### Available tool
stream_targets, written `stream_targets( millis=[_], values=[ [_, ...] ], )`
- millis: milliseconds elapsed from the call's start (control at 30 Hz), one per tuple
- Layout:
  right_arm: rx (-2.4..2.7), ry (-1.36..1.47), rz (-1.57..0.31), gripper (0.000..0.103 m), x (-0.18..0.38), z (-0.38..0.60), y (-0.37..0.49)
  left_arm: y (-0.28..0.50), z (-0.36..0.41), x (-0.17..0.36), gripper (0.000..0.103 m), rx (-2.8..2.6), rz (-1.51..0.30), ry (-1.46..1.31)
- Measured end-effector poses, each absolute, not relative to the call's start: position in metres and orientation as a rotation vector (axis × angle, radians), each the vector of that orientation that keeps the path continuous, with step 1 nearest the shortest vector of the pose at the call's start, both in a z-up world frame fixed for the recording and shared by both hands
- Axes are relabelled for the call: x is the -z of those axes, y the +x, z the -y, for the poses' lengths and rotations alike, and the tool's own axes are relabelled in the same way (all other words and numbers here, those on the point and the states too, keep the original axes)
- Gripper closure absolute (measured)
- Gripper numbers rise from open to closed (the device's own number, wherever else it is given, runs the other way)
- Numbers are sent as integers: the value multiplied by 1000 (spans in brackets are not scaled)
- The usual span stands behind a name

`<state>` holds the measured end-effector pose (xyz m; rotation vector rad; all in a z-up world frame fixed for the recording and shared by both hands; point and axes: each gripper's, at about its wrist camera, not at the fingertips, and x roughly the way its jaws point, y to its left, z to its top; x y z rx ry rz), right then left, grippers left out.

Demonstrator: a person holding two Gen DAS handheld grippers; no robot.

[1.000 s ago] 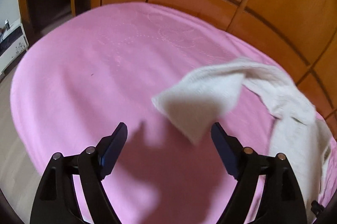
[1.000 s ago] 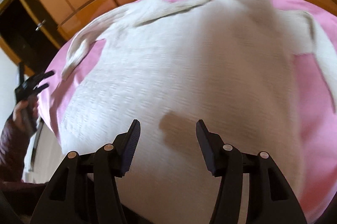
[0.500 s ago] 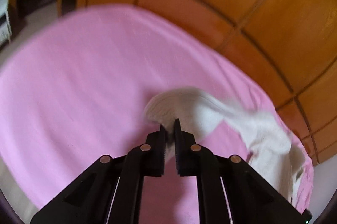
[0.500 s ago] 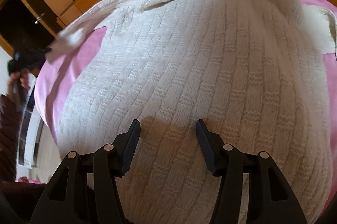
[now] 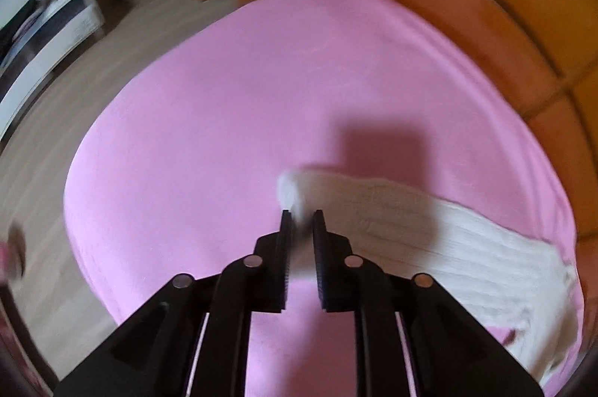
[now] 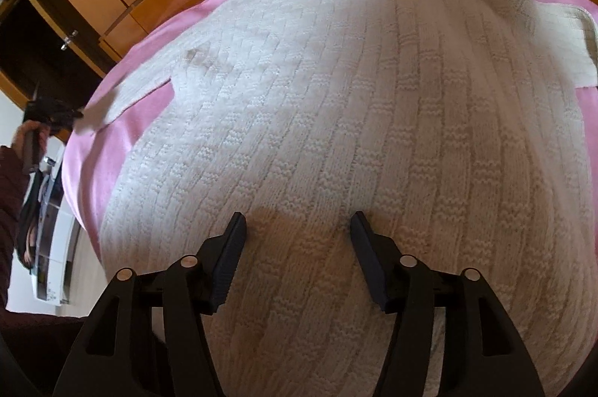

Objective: Fold small clothes

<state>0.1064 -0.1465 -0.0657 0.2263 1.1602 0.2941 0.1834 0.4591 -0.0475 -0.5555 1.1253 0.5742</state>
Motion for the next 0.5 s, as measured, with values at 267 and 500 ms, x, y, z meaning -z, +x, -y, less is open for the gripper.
stream_targets(
  millis=[267,500],
  values=[
    [-304,228,-1149,34,67,142,106,141,-442,22,49,-741,-1026,-464],
    [-205,270,-1082,34,44,180,98,123,-293,-5,31,-317,-848,-343]
  ],
)
